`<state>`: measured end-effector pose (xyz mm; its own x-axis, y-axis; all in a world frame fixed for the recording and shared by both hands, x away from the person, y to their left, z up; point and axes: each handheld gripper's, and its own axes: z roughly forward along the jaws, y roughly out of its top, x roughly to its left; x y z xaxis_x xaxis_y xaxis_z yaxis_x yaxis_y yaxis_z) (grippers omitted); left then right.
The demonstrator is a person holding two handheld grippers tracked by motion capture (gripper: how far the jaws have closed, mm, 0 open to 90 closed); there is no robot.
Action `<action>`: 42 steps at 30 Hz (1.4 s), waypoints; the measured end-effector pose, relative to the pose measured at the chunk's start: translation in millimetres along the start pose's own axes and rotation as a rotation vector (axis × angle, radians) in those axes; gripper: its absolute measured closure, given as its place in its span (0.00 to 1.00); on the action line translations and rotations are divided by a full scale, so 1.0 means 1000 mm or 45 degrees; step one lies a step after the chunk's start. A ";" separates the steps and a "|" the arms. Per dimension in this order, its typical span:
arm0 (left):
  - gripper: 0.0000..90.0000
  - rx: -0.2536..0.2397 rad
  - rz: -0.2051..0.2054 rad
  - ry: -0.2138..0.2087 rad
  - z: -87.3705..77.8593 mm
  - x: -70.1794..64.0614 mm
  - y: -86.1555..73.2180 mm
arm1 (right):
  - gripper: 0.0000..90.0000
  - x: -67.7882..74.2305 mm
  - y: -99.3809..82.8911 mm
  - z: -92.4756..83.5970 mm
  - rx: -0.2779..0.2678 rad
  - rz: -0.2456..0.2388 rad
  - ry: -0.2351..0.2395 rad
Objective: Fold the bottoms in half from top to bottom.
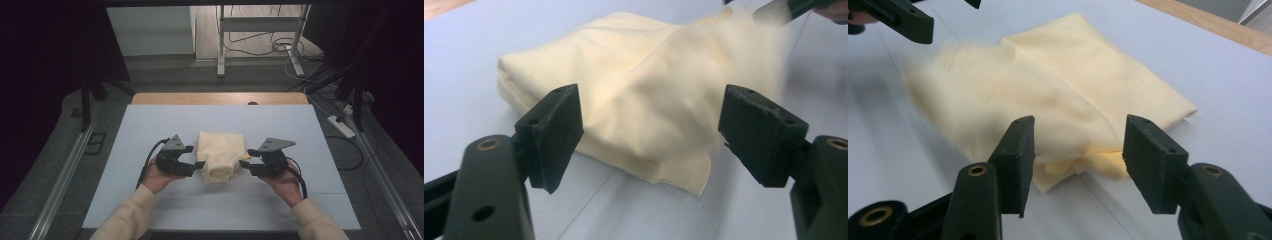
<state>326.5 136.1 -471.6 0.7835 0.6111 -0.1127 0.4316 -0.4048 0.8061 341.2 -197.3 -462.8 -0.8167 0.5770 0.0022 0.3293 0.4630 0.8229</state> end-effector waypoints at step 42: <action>0.30 0.051 -0.052 0.023 0.006 0.016 -0.006 | 0.99 0.019 -0.004 0.067 0.290 -0.035 0.159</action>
<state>339.6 144.3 -481.4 0.7568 0.6397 -0.1345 0.4812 -0.4060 0.7769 355.8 -143.2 -503.6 -0.8743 0.4812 0.0631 0.3927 0.6252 0.6745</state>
